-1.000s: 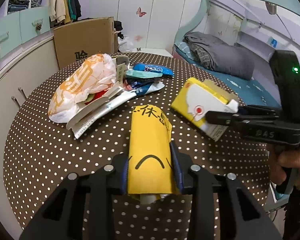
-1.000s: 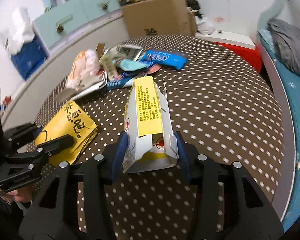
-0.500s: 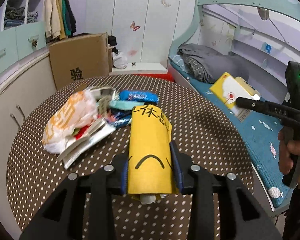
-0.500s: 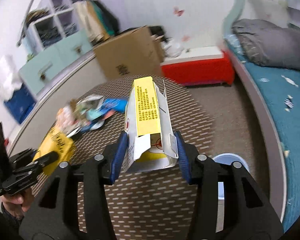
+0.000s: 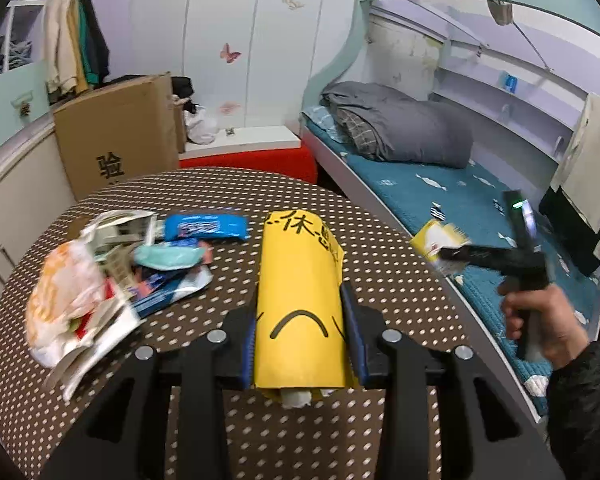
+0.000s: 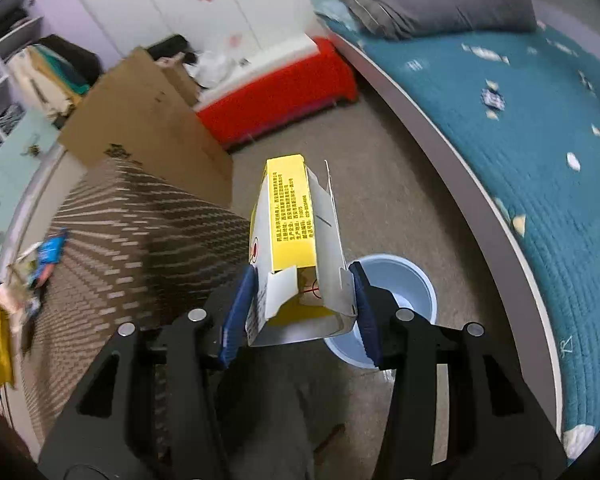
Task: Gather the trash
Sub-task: 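Carry the milk carton with the right gripper over the white wastebasket and release, then lower the yellow snack bag with the left gripper into the wastebasket and release, then move the left gripper back to the table and grasp the orange-printed plastic bag, then grasp the white-red paper box with the right gripper while the left holds the plastic bag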
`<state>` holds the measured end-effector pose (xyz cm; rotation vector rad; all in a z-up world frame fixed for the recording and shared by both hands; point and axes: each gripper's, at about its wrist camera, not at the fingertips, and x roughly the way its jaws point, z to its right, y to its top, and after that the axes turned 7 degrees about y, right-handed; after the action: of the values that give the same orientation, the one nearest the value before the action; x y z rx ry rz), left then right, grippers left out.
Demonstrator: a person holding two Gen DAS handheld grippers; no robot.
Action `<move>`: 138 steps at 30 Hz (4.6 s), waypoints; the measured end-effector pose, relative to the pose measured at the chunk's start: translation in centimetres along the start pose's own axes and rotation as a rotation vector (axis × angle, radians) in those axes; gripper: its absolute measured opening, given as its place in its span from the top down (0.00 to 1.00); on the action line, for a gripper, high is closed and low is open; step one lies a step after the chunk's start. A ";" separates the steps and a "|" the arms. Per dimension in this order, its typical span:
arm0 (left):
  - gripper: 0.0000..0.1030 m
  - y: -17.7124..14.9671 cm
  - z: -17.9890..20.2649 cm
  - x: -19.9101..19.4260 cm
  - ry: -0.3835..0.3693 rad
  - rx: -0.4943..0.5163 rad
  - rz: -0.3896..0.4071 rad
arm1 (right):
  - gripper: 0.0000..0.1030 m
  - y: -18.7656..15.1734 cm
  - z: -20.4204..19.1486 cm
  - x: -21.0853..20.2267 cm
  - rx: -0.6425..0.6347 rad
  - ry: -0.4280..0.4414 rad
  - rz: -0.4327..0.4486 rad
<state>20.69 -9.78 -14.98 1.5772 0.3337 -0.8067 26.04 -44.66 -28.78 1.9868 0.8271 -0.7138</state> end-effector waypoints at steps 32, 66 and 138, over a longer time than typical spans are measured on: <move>0.63 6.8 21.7 21.6 -0.322 0.316 -0.395 | 0.11 -0.7 10.8 -7.1 0.317 0.012 0.231; 0.10 7.1 15.0 9.1 -0.112 0.231 -0.088 | 0.06 -3.1 -1.0 -12.5 0.141 0.002 0.310; 0.49 -6.5 -24.3 -6.4 0.241 -0.345 0.024 | 0.06 -14.9 -37.8 1.4 -0.856 0.284 -0.162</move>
<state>19.35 16.13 -16.00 1.3493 0.5947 -0.5070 22.03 -5.36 -18.95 1.2557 1.2189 -0.0989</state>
